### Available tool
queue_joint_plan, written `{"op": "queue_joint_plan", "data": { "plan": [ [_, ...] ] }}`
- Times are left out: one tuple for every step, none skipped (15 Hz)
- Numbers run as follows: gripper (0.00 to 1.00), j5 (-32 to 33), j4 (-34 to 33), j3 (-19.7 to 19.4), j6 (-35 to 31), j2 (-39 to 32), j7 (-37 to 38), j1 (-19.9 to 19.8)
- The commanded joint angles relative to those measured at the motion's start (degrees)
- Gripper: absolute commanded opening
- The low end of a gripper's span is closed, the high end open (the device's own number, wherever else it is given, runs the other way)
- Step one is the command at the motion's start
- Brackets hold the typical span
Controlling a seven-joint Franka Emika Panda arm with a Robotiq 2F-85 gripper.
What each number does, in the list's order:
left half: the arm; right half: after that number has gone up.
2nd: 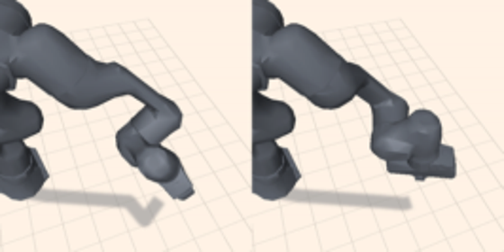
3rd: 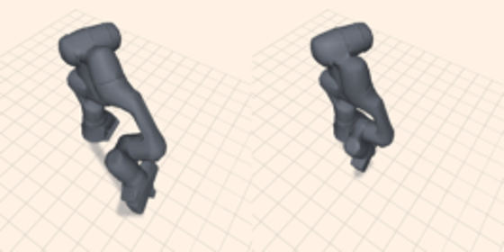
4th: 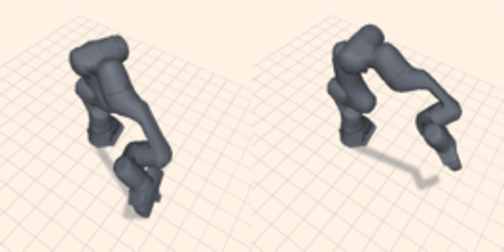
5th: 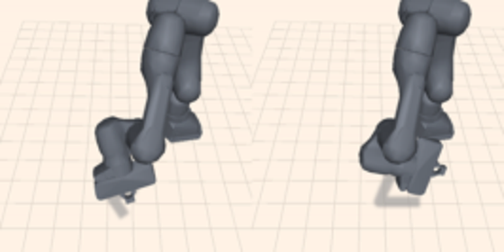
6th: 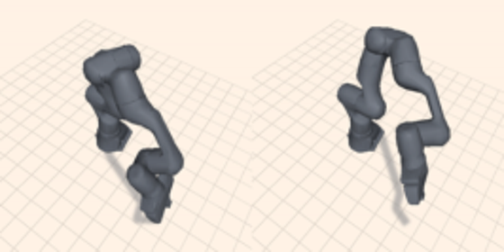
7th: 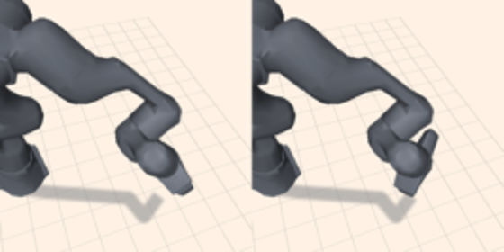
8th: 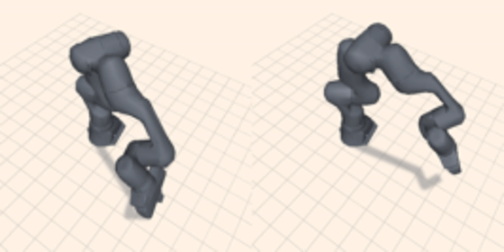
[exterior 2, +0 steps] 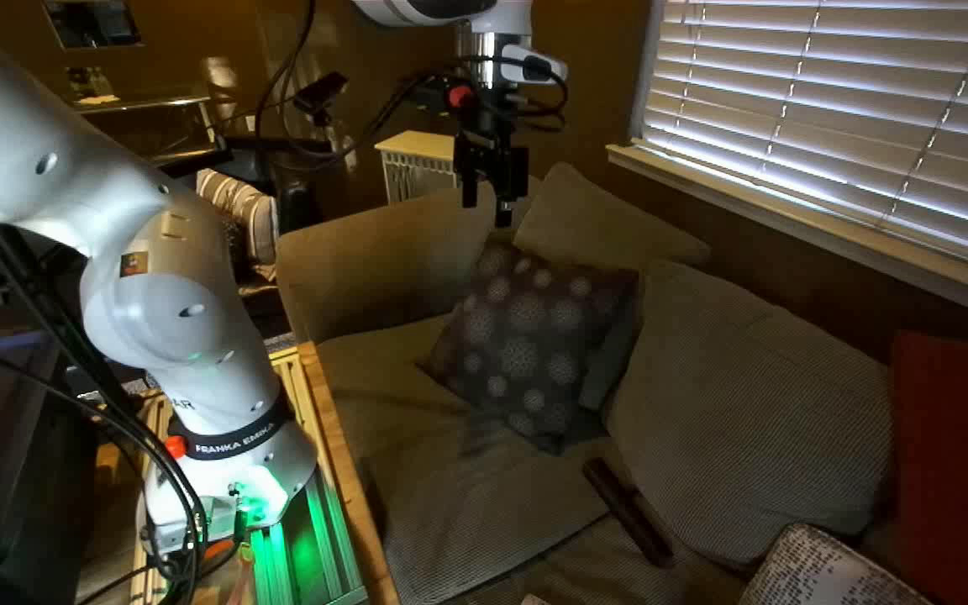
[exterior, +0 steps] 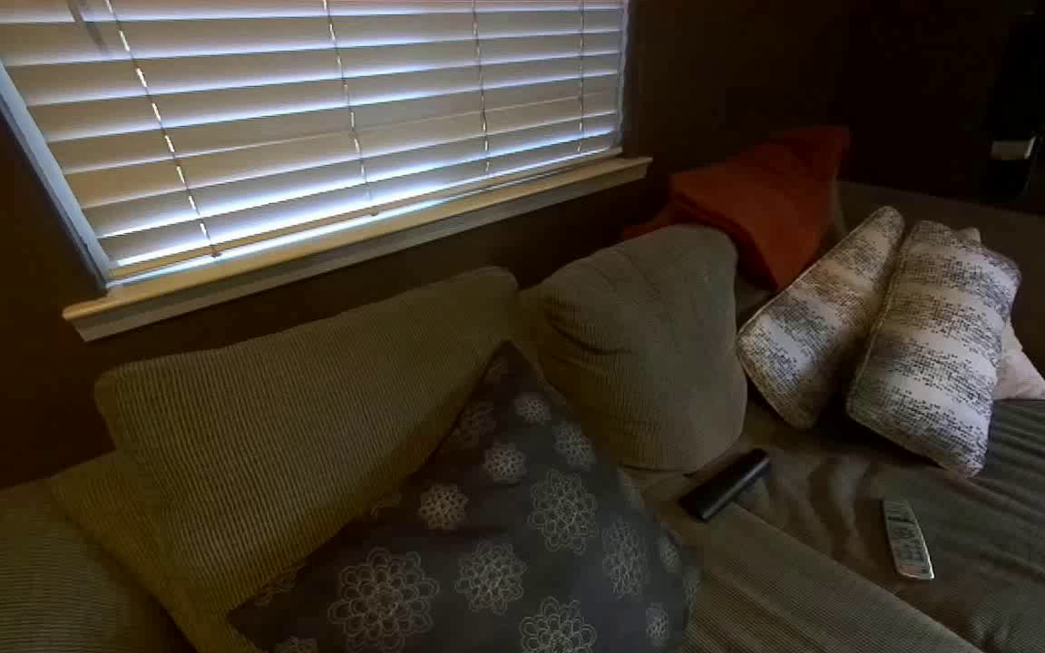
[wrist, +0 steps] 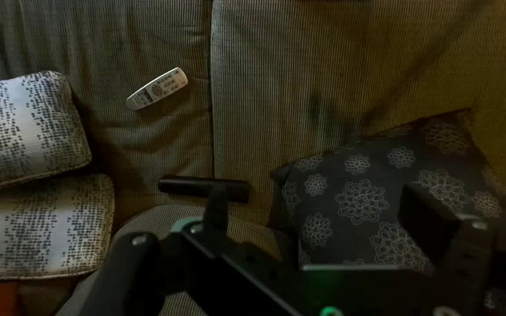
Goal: Pick up an object and put it on another position
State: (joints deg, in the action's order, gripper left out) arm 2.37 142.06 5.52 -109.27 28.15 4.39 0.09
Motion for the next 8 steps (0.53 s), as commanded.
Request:
{"op": "queue_joint_plan", "data": {
  "plan": [
    [1.0, 0.3, -0.1, -0.6, 0.1, -0.1, 0.3, 0.7],
    [1.0, 0.3, -0.1, -0.6, 0.1, -0.1, 0.3, 0.7],
    [1.0, 0.3, -0.1, -0.6, 0.1, -0.1, 0.3, 0.7],
    [1.0, -0.3, -2.0, -0.9, 0.1, -2.7, 1.9, 0.0],
    [1.0, -1.2, -3.0, -1.4, -0.7, -4.3, 3.0, -0.4],
    [1.0, -2.1, -4.4, -2.1, -2.2, -6.5, 4.4, -1.0],
    [1.0, -3.3, -5.8, -3.3, -3.4, -8.8, 3.8, -1.1],
    [1.0, -4.1, -7.1, -4.3, -5.9, -11.0, 2.8, -1.1]
  ]
}}
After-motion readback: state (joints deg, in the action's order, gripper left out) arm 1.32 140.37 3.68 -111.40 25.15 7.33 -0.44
